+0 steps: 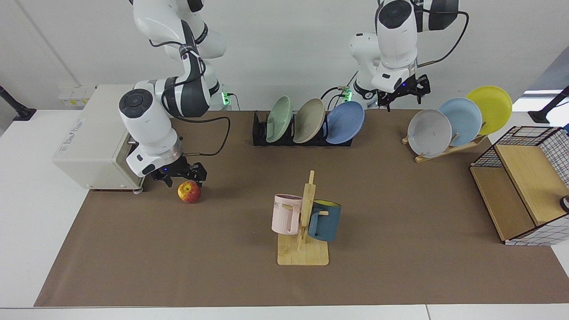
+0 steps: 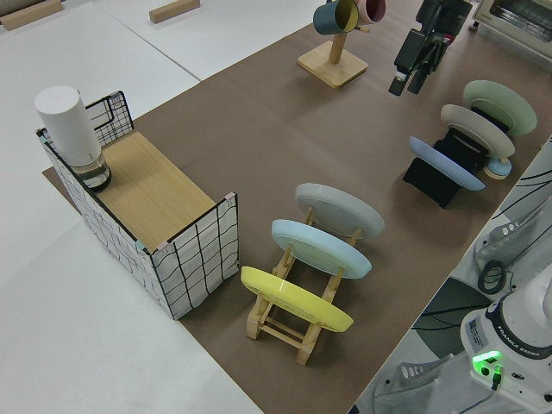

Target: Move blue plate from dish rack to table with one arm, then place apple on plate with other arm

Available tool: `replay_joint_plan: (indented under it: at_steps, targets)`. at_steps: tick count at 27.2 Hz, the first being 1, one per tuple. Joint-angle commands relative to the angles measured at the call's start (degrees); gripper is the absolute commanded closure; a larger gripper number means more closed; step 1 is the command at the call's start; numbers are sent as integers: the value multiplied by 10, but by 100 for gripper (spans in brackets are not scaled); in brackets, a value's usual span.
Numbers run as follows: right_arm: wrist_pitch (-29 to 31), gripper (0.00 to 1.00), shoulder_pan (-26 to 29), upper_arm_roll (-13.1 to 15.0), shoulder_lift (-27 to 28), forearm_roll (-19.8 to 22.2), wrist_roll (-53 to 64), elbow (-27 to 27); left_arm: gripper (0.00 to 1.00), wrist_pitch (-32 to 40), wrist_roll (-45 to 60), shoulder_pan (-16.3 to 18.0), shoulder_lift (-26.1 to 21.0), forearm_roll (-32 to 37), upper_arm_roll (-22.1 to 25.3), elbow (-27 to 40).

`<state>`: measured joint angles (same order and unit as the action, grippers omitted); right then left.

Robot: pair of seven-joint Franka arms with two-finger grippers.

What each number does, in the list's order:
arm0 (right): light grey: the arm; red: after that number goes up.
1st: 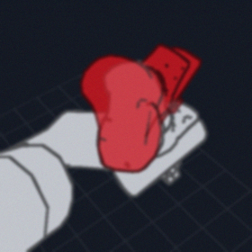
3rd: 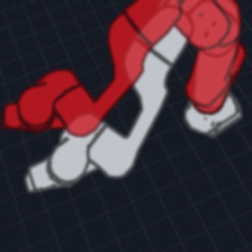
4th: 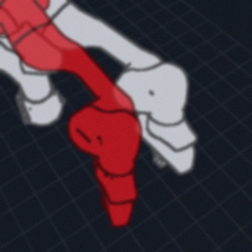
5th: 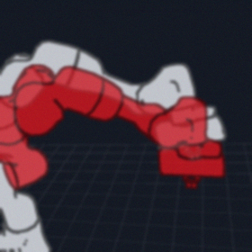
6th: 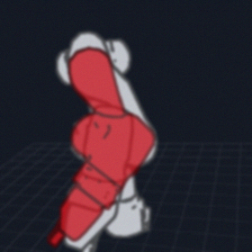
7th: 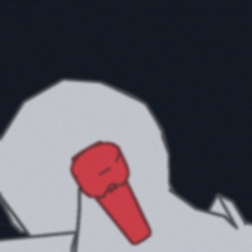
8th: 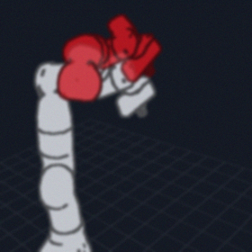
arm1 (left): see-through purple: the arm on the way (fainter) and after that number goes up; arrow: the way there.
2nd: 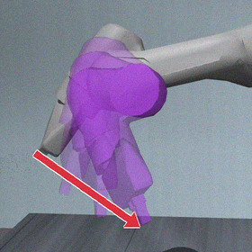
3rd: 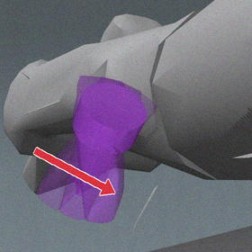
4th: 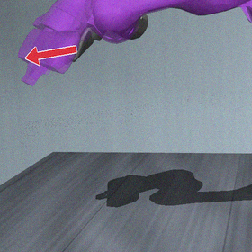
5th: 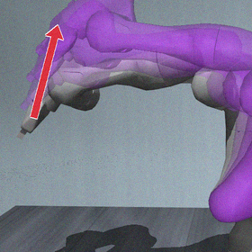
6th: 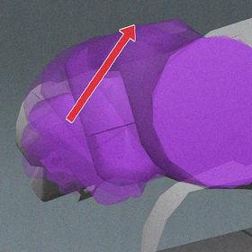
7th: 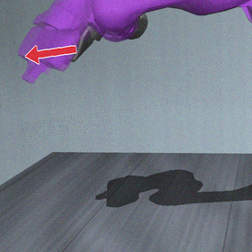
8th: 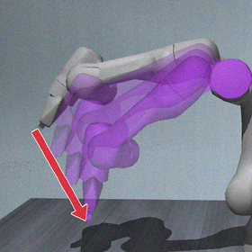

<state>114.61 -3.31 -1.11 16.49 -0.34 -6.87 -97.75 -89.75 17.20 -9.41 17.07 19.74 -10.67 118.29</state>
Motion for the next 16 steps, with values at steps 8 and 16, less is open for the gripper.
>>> replay_joint_plan:
  at_steps: [8,16]
  targets:
    - [76,0,9,-4,-1,15,9,-76,1,39,47,-2,80,28,-52,77]
    - [88,0,8,-4,13,34,8,-94,1,63,107,-29,108,-4,-84,106]
